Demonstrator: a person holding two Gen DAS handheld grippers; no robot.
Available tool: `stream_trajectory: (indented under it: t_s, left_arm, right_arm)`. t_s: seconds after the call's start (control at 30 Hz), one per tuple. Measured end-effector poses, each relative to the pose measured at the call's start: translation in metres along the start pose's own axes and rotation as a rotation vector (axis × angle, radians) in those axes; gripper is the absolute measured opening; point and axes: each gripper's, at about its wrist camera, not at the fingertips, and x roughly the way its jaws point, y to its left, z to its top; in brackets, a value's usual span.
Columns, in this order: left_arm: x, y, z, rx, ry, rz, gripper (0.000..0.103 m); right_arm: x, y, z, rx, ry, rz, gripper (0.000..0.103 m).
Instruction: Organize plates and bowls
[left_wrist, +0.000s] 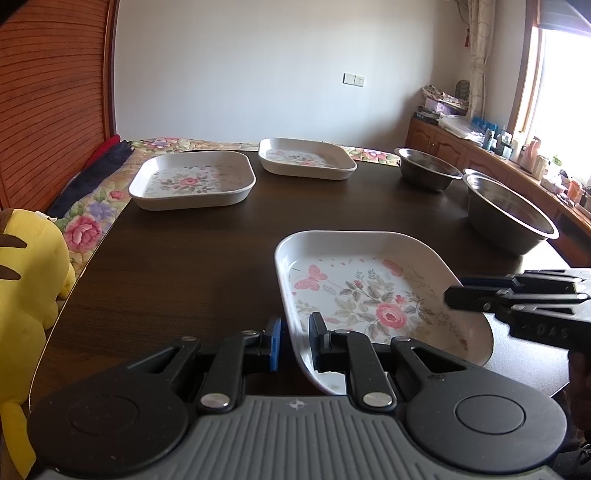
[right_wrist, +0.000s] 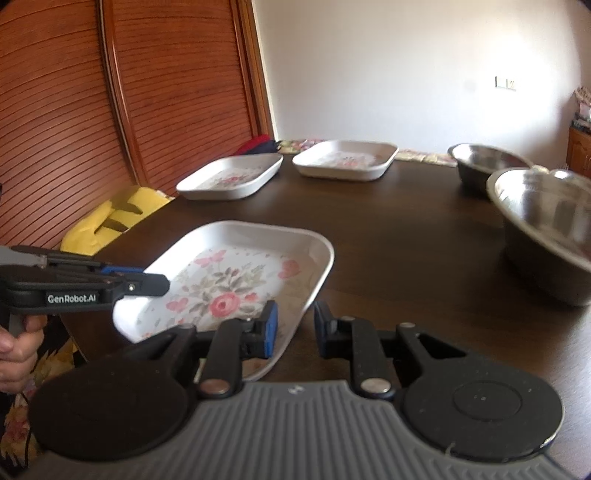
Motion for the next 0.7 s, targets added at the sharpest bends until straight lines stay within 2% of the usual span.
stream_trajectory:
  t_s: [0.23,0.4,0.5,0.7]
  left_arm:
    - [0.001,0.009,0.014,-0.002,-0.031,0.013,0.031]
    - [0.003,0.025,0.035,-0.005,-0.078,0.041,0.053]
    - [0.006,0.037,0.049,-0.005,-0.100,0.061,0.057]
    - [0.020,0.062,0.072,0.001,-0.120,0.093,0.063]
  right_arm:
    - [-0.012,-0.008,0.021,-0.007,-0.063,-0.011,0.030]
    - [0.002,-0.006,0.047,-0.045,-0.083,-0.004,0.039]
    - [0.015,0.000,0.062,-0.078,-0.088,0.008,0.047]
    - [0.047,0.012,0.090,-0.125,-0.071,0.033,0.048]
